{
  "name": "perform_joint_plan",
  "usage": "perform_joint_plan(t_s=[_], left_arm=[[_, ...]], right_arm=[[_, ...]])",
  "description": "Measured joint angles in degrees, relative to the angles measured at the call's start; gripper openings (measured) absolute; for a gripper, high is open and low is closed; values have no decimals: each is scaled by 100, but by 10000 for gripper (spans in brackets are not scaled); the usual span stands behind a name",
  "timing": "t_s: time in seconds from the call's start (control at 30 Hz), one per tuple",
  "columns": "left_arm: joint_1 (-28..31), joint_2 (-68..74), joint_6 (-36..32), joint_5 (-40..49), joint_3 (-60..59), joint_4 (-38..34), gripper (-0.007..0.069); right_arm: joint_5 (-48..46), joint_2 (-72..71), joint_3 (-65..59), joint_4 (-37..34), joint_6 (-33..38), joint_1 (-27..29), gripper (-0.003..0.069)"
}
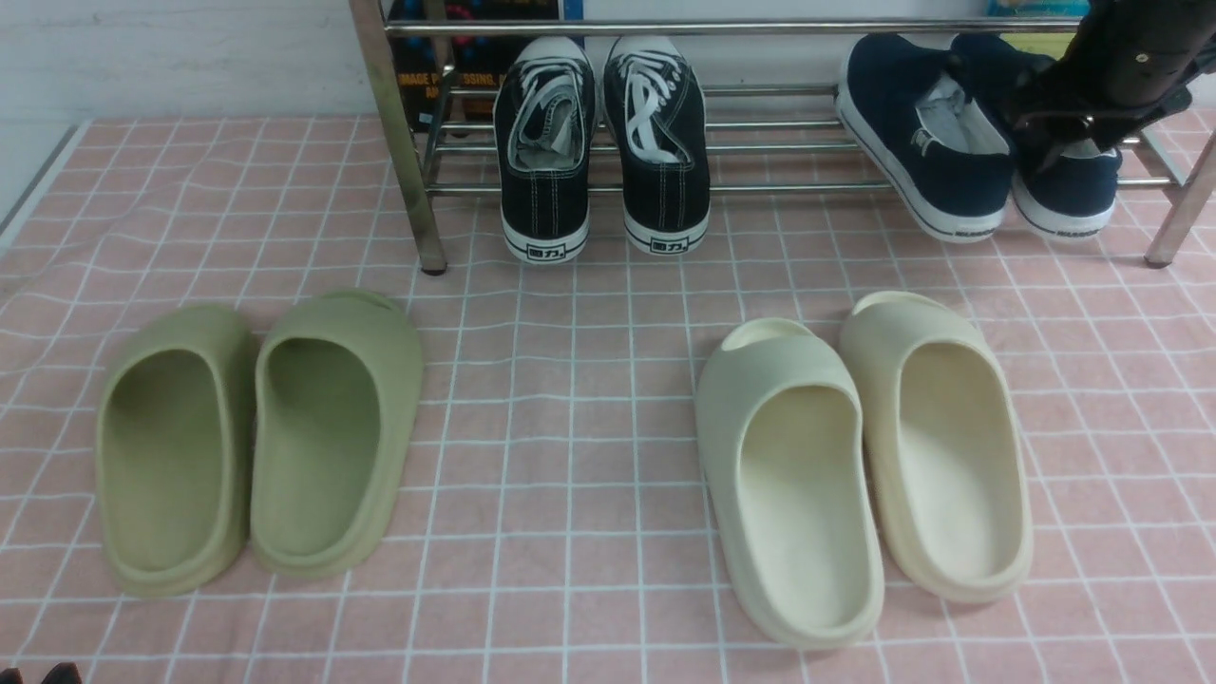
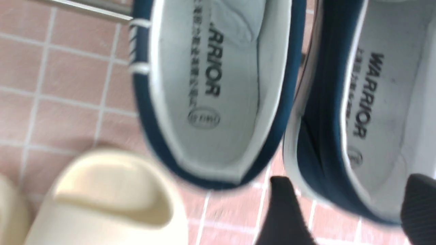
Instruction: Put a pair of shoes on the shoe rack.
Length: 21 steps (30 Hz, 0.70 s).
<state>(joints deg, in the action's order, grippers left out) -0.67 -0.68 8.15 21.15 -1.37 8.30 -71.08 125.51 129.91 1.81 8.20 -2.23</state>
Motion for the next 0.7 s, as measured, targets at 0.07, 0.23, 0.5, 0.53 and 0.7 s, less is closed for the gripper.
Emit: perform_joint_plan(t_s=[0.07,0.23,0.5,0.53,0.7], left_arm=[[0,0,0,0,0,0,240],[0,0,0,0,0,0,240],[0,0,0,0,0,0,240],[0,0,0,0,0,0,240],[0,0,0,0,0,0,240]], right_arm=[[-12,-260,-227,-84,0,0,353],[-18,-1388,-1542,-403,0,0,78],[655,-4016,-4032,-869,0,0,-18],[811,-4356,-4287,-931,0,0,-18],[1749,-6353,-5766,-1224,0,0,-18]])
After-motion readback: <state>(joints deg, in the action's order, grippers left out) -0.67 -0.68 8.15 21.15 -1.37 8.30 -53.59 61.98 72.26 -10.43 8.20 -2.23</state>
